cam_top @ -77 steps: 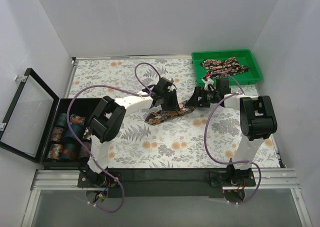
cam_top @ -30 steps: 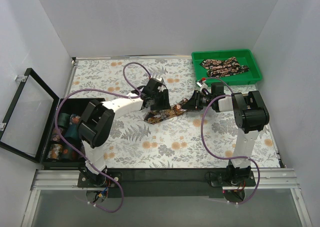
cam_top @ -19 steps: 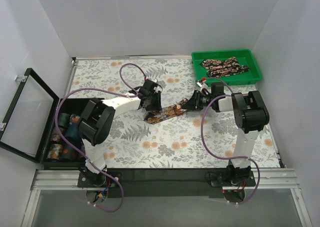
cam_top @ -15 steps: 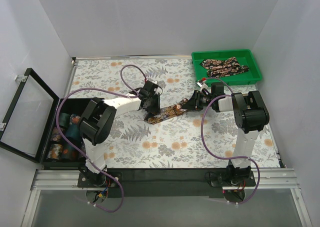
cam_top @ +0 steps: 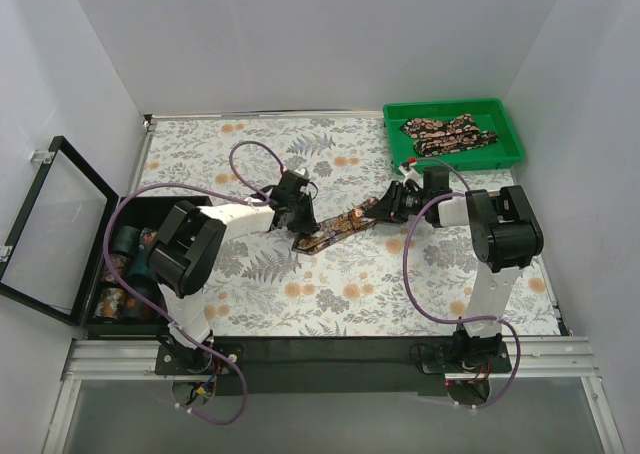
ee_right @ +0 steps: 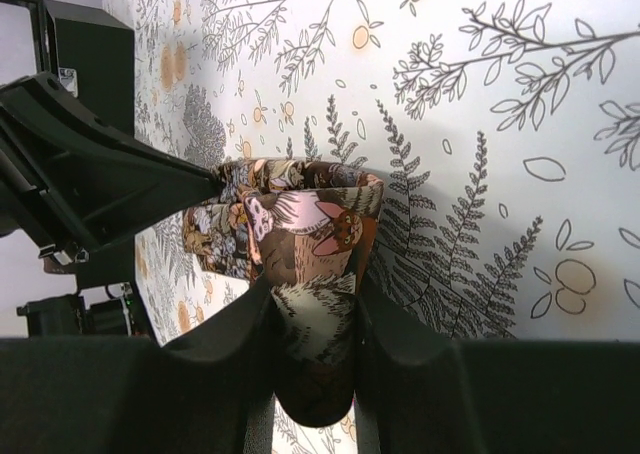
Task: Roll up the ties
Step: Roll the tie
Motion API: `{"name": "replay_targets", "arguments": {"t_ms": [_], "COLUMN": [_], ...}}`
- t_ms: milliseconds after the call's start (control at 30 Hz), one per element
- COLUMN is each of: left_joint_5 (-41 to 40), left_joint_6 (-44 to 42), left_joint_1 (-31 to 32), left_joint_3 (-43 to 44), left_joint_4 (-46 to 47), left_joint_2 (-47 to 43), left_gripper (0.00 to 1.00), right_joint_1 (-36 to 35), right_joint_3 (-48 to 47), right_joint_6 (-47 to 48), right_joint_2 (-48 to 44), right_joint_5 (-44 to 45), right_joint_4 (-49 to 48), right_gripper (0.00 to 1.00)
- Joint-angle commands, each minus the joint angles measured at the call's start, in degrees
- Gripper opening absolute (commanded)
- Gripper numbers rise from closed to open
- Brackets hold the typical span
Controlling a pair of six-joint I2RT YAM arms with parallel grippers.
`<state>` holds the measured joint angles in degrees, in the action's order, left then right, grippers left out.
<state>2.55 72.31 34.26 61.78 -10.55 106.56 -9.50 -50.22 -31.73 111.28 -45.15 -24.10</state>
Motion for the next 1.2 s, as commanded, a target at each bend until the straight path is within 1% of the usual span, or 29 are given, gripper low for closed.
{"name": "replay_targets", "arguments": {"t_ms": [0,67,100,167,200,267,300,333,367,433,467,500,533,600,633,733,800,833,900,933,1000,1033,1100,1133,1167], "left_joint_5": [0.44,0.53,0.44,0.35,0.35,0.27,0.18,0.09,-0.26,-0.26,-0.52,-0.61,-0.7,-0.35,0.17,1.23,0.36,0.01,-0.52,-0.7,-0.53,-0.18,0.26,0.35,0.53], "left_joint_6": [0.81,0.99,1.16,1.25,1.25,1.34,1.08,0.99,0.73,0.2,0.11,-0.15,-0.68,-1.21,-1.38,-2.53,-3.67,-4.11,-4.98,-5.16,-5.34,-5.34,-5.08,-4.99,-4.9], "left_joint_1": [0.37,0.37,0.37,0.37,0.46,0.37,0.37,0.37,0.37,0.37,0.37,0.37,0.37,0.37,0.37,0.37,0.37,0.37,0.28,0.28,0.28,0.28,0.37,0.28,0.28], "left_joint_3": [-4.56,-5.52,-5.79,-6.58,-6.76,-7.02,-7.11,-7.02,-7.02,-6.67,-6.5,-6.5,-6.32,-6.32,-6.23,-6.23,-6.32,-6.41,-6.41,-6.49,-7.02,-7.2,-7.81,-8.07,-8.34], "left_joint_4": [-7.91,-7.82,-7.82,-7.82,-7.82,-7.82,-7.82,-7.91,-8.0,-8.35,-8.52,-8.7,-9.05,-9.05,-9.23,-9.84,-9.93,-10.11,-10.02,-9.85,-9.32,-8.97,-8.53,-8.0,-7.82], "left_joint_2": [-0.21,-1.18,-1.53,-2.32,-2.67,-3.9,-4.43,-4.96,-6.09,-7.5,-8.82,-9.53,-10.14,-11.72,-12.16,-13.66,-14.54,-15.06,-15.42,-15.25,-15.07,-14.98,-14.98,-15.07,-15.24], "left_gripper": [0.12,0.11,0.11,0.11,0.11,0.12,0.13,0.16,0.18,0.22,0.26,0.28,0.29,0.31,0.31,0.34,0.37,0.37,0.39,0.4,0.4,0.4,0.4,0.4,0.4], "right_joint_1": [0.09,0.18,0.09,0.18,0.18,0.18,0.09,0.18,0.09,0.01,-0.26,-0.52,-0.61,-1.48,-1.75,-3.07,-4.21,-4.65,-6.22,-6.84,-8.68,-9.48,-12.02,-12.91,-14.92], "right_joint_3": [0.82,0.91,0.91,0.91,1.17,1.35,1.44,1.35,1.09,-0.57,-1.45,-2.25,-4.52,-6.99,-9.0,-11.39,-13.41,-14.2,-16.31,-16.93,-19.11,-19.91,-22.37,-23.25,-23.87], "right_joint_6": [-1.41,-1.41,-1.41,-0.36,-0.01,1.57,1.84,2.63,4.29,6.84,8.33,12.09,14.04,17.82,20.54,23.54,24.86,25.48,27.06,27.33,27.86,27.95,28.38,28.47,28.56], "right_joint_2": [-2.47,-2.48,-2.39,-2.39,-2.56,-3.26,-3.53,-3.7,-4.05,-4.23,-4.49,-4.67,-4.76,-5.37,-5.55,-6.78,-7.57,-7.66,-7.84,-7.75,-7.31,-7.05,-6.35,-6.0,-5.38], "right_joint_5": [3.13,2.96,2.7,2.26,2.34,3.04,3.57,4.01,4.1,4.71,5.24,6.03,7.86,10.15,12.78,19.03,21.84,25.25,28.69,32.45,36.16,40.44,44.77,50.88,53.56], "right_joint_4": [-0.51,-0.6,-0.6,-0.51,-0.51,-0.34,-0.16,0.01,1.15,3.69,7.27,9.4,14.38,19.5,23.36,29.52,31.82,34.35,36.57,38.4,40.17,42.1,43.78,45.26,45.89], "right_gripper": [0.14,0.15,0.17,0.17,0.15,0.07,0.05,0.03,0.01,0.01,0.01,0.01,0.01,0.01,0.01,0.01,0.01,0.01,0.01,0.01,0.01,0.01,0.01,0.01,0.01]}}
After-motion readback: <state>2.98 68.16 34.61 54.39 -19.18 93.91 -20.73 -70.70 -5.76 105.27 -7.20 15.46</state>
